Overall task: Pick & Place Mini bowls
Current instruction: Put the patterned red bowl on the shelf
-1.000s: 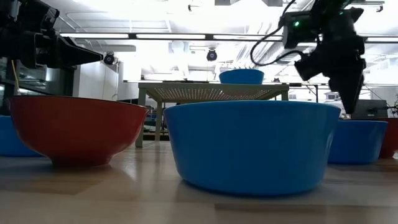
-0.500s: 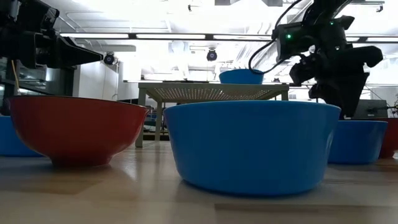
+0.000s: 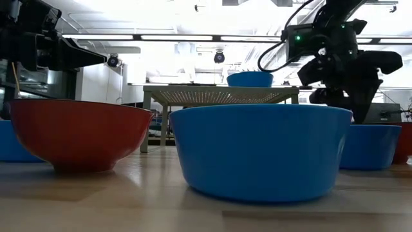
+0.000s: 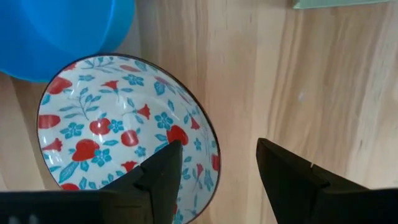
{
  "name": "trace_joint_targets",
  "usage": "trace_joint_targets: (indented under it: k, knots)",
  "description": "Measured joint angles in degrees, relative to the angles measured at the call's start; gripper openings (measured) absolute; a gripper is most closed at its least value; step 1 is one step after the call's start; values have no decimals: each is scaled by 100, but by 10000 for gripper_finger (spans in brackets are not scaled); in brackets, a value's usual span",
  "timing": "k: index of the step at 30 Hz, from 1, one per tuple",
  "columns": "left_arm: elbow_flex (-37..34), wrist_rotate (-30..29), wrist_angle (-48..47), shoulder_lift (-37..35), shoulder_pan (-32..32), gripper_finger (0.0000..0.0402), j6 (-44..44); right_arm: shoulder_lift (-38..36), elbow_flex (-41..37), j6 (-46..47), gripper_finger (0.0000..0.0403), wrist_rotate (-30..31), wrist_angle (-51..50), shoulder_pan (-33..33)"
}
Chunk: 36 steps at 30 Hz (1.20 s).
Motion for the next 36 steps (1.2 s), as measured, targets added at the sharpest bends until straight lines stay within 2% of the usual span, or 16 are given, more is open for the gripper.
trace_joint_targets:
  k: [3, 8, 25, 36]
  knots:
    - [-1, 0, 0, 0, -1, 97, 1, 0, -19, 47, 195, 125, 50, 0]
    - [-1, 1, -1, -1, 1, 97, -1, 0, -119, 126, 184, -29, 79, 0]
    - [-1, 0, -2, 0, -1, 97, -1, 0, -163, 429, 73, -6, 82, 1]
    - [-1, 0, 0, 0, -1, 97, 1, 0, -163, 540, 73, -79, 105, 2]
